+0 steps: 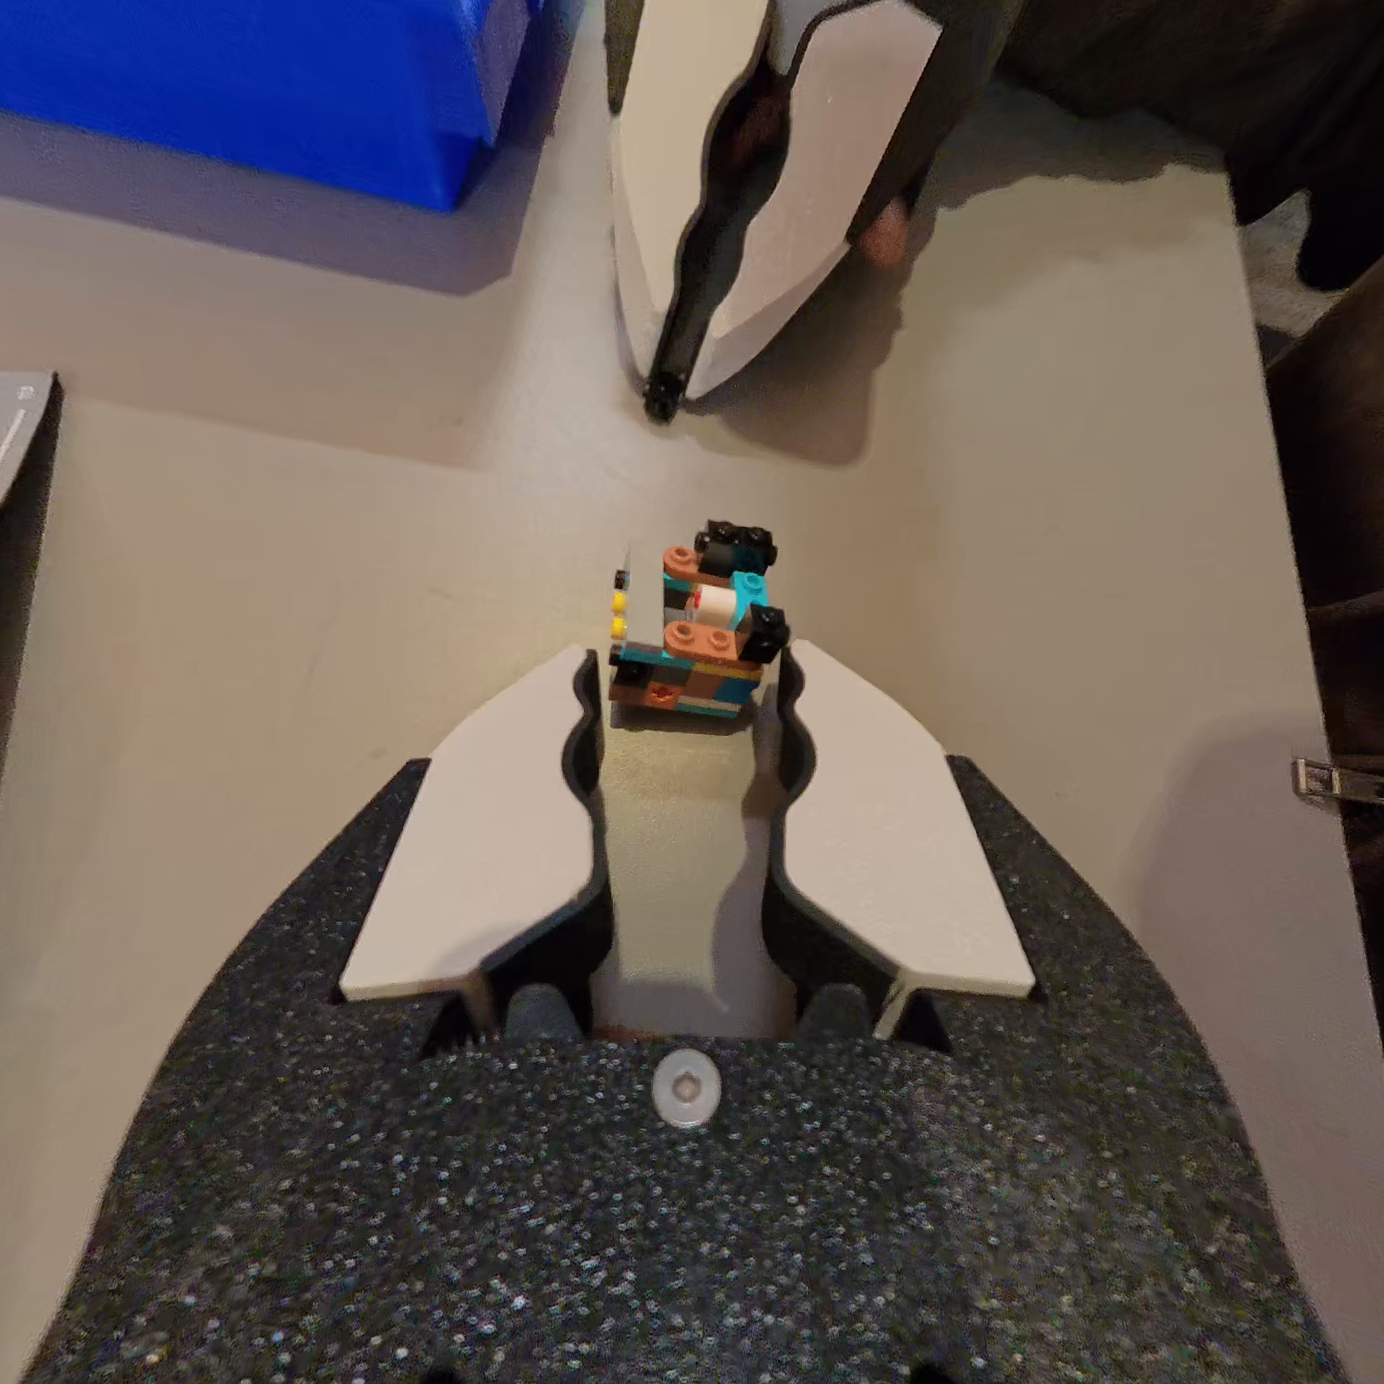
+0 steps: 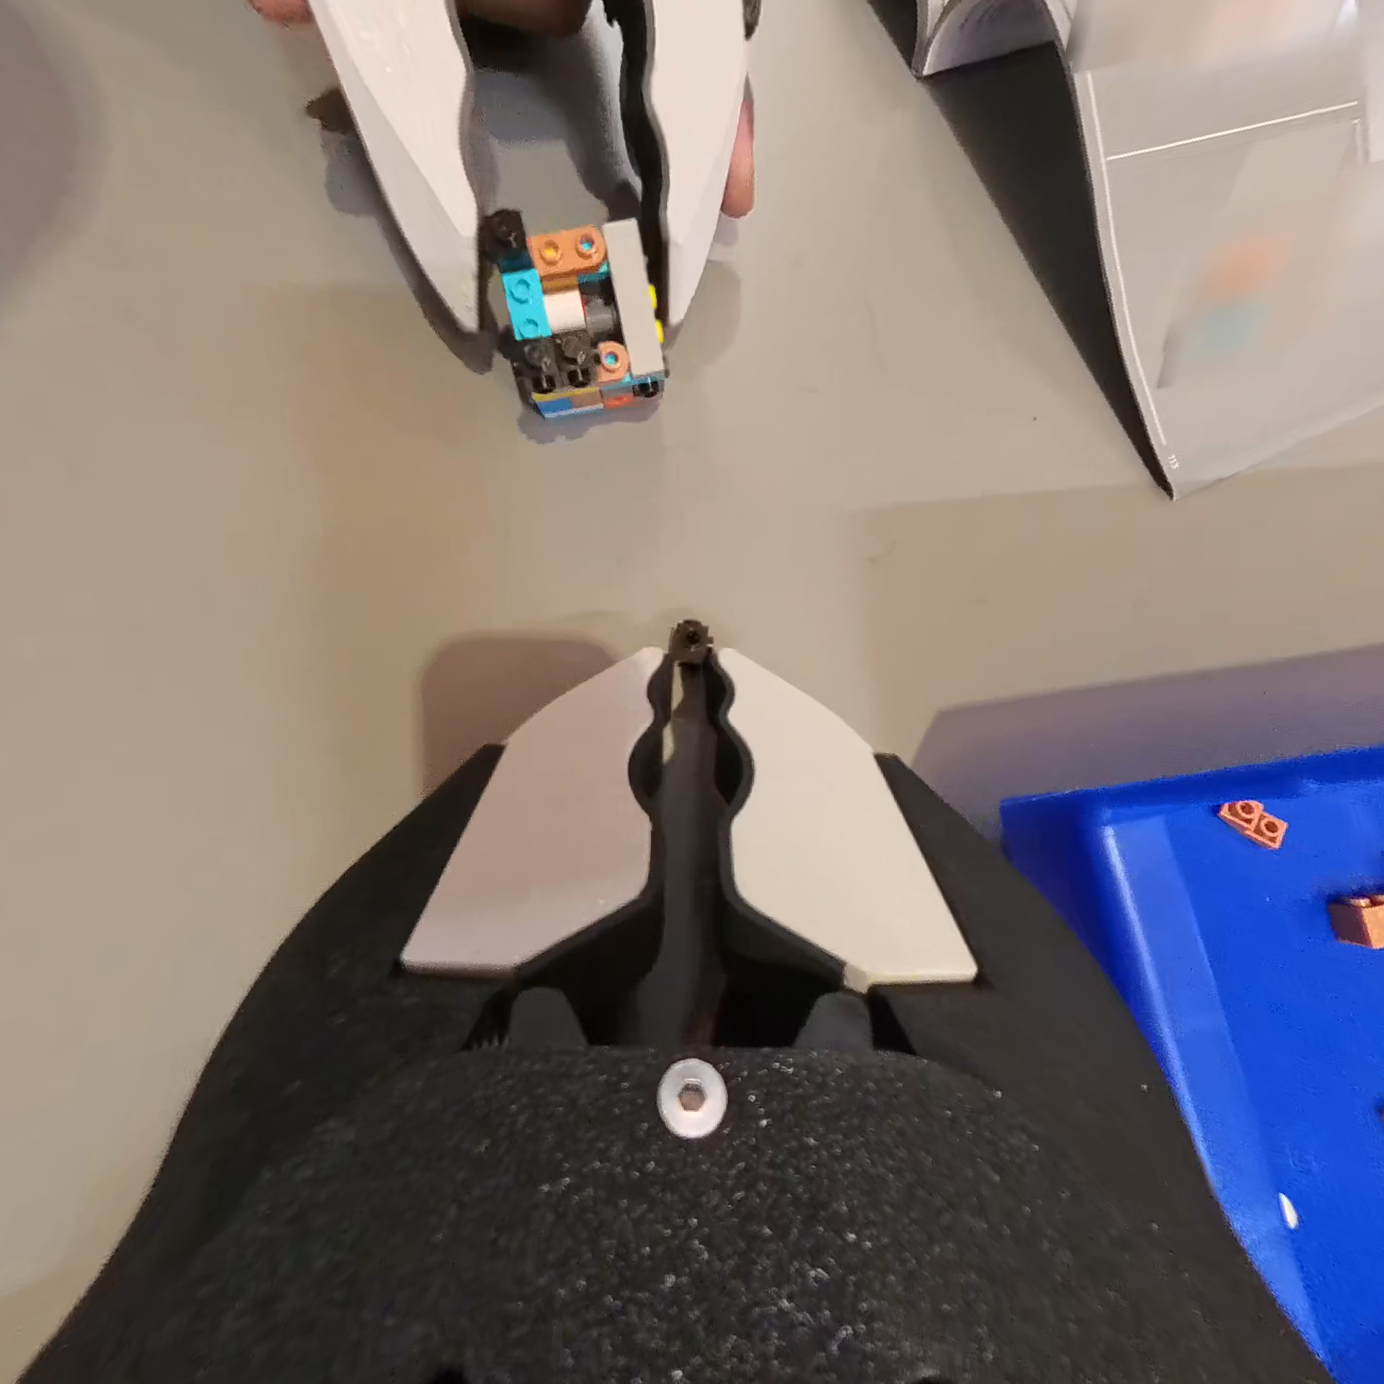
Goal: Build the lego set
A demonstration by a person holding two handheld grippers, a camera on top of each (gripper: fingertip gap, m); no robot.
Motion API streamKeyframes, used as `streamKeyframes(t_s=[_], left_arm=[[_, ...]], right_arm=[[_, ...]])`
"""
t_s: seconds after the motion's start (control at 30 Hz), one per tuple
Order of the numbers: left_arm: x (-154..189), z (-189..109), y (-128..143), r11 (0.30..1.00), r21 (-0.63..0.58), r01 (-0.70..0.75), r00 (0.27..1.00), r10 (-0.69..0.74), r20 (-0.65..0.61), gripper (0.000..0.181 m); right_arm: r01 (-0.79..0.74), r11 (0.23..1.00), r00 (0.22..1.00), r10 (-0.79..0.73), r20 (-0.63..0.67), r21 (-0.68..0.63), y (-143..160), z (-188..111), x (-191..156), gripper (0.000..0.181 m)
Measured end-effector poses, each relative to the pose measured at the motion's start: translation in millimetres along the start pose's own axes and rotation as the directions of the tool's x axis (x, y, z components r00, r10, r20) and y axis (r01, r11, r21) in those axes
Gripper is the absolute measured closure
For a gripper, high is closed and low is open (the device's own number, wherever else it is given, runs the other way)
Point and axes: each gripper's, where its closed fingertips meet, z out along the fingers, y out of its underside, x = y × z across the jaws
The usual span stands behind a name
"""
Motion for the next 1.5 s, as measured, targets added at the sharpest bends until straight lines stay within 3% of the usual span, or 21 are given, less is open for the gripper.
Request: streamKeyframes(t_s=[0.03, 0.3, 0.47, 0.63, 0.77, 0.87, 1.17, 1.3, 1.5], left_arm=[[0, -2, -3, 1.0, 0.022, 0.004, 1.0, -0.004, -0.01, 0.135], [-2, -30, -30, 0.975, 0.224, -0.007, 0.999, 0.018, -0.047, 0.131], [-6, -41, -40, 0.947, 0.312, -0.082, 0.996, 0.089, -0.008, 0.131], [10, -53, -61, 0.85, 0.47, -0.235, 0.968, 0.248, 0.036, 0.145], [27, -61, -67, 0.771, 0.534, -0.348, 0.927, 0.368, 0.072, 0.151], [32, -72, -75, 0.712, 0.588, -0.383, 0.911, 0.399, 0.109, 0.156], [50, -79, -77, 0.643, 0.601, -0.475, 0.858, 0.491, 0.152, 0.169], [46, -79, -79, 0.641, 0.588, -0.494, 0.854, 0.484, 0.19, 0.171], [37, -80, -80, 0.682, 0.601, -0.416, 0.897, 0.415, 0.15, 0.172]], right_arm=[[-0.006, 1.0, 1.0, 0.006, 0.002, 0.001, 0, 0, 0, 0.173], [-0.058, 0.984, 0.998, 0.051, 0.042, 0.169, -26, -9, 1, 0.173], [-0.191, 0.921, 0.972, 0.13, 0.195, 0.34, -58, -19, -8, 0.174], [-0.407, 0.776, 0.872, 0.173, 0.458, 0.482, -103, -29, -22, 0.174], [-0.525, 0.682, 0.769, 0.124, 0.627, 0.509, -132, -37, -35, 0.174], [-0.567, 0.654, 0.716, 0.089, 0.693, 0.502, -146, -36, -44, 0.174], [-0.576, 0.65, 0.682, 0.047, 0.73, 0.496, -155, -36, -53, 0.174], [-0.591, 0.635, 0.679, 0.06, 0.731, 0.497, -154, -37, -49, 0.174], [-0.626, 0.604, 0.68, 0.113, 0.724, 0.493, -153, -34, -38, 0.173]])
